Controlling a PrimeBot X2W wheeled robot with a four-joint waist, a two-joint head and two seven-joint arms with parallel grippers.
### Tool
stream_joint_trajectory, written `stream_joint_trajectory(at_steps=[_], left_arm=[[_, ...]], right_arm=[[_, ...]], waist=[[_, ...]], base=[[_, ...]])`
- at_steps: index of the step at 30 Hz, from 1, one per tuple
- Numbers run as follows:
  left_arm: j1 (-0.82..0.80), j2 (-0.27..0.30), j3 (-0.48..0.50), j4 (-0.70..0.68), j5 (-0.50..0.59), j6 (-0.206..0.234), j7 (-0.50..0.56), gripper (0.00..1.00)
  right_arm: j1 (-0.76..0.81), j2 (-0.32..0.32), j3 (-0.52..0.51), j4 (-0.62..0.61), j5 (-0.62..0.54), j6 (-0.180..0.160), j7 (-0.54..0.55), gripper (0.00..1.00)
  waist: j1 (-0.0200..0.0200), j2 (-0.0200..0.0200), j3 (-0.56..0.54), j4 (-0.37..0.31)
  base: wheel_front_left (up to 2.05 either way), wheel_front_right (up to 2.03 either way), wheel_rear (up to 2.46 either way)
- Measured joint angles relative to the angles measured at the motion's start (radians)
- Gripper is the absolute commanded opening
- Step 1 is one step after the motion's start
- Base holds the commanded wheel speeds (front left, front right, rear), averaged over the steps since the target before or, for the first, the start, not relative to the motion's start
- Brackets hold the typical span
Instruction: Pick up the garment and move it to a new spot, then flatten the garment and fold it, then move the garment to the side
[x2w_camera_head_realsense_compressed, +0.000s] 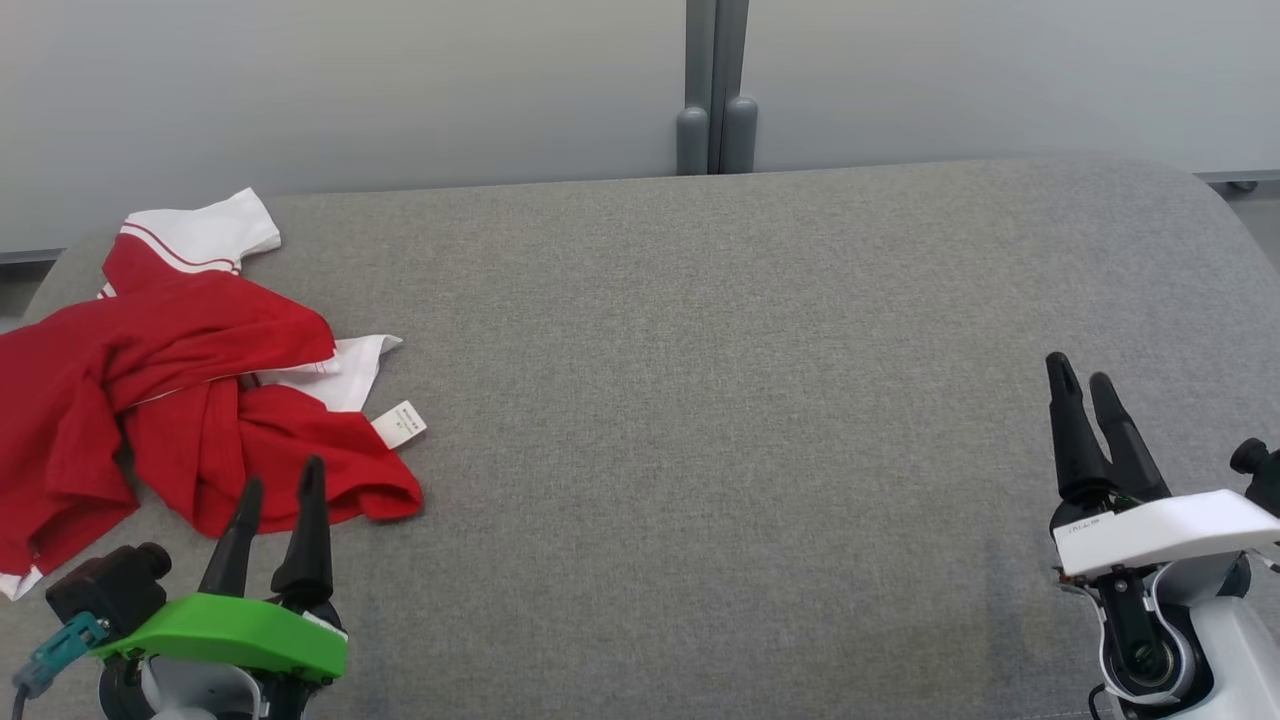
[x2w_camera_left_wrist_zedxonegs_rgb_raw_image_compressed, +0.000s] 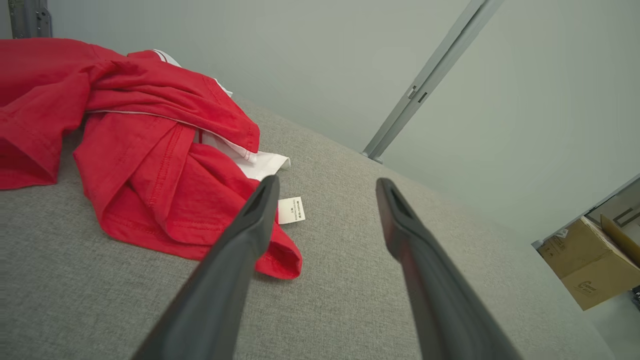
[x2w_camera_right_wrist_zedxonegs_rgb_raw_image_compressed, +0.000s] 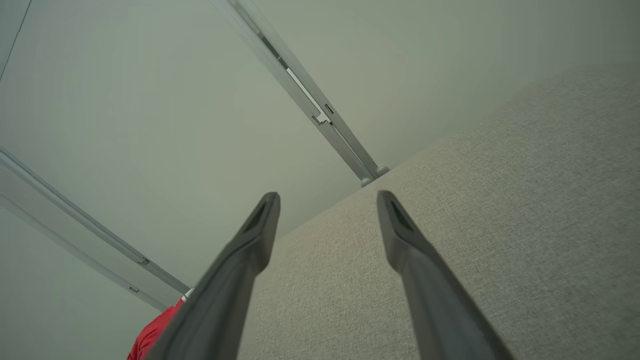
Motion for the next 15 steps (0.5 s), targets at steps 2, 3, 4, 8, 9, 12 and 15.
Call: stream_joint_trajectory(at_steps=[2,3,4,8,9,12,15], left_arm=[[0.000,0.000,-0.003,-0.005,0.028,0.005,-0.007,1.00],[0.000,0.000,-0.005,-0.007,0.039,0.006,-0.009,1.00],[0.000,0.000,-0.007,-0.010,0.049,0.006,-0.013,1.00],[0.000,0.000,-0.020,-0.027,0.100,0.017,-0.026,1.00],[0.000,0.000,-0.024,-0.030,0.111,0.020,-0.026,1.00],[0.000,0.000,-0.030,-0.036,0.153,0.027,-0.035,1.00],[0.000,0.000,-0.033,-0.044,0.190,0.031,-0.046,1.00]], right_arm=[[0.000,0.000,0.004,-0.007,-0.030,-0.007,-0.008,1.00],[0.000,0.000,0.005,-0.011,-0.042,-0.007,-0.009,1.00],[0.000,0.000,0.006,-0.015,-0.054,-0.009,-0.014,1.00],[0.000,-0.002,0.009,-0.028,-0.111,-0.017,-0.026,1.00],[0.000,-0.002,0.009,-0.031,-0.122,-0.018,-0.027,1.00],[0.000,-0.002,0.012,-0.037,-0.162,-0.027,-0.036,1.00],[0.000,-0.002,0.015,-0.044,-0.200,-0.029,-0.046,1.00]], waist=[[0.0000,0.0000,0.000,0.000],[0.0000,0.0000,0.001,0.000],[0.0000,0.0000,0.001,0.000],[0.0000,0.0000,0.001,0.000],[0.0000,0.0000,0.001,0.000],[0.0000,0.0000,0.001,-0.001],[0.0000,0.0000,0.000,-0.001]], base=[[0.00,0.00,0.00],[0.00,0.00,0.00],[0.00,0.00,0.00],[0.00,0.00,0.00],[0.00,0.00,0.00],[0.00,0.00,0.00],[0.00,0.00,0.00]])
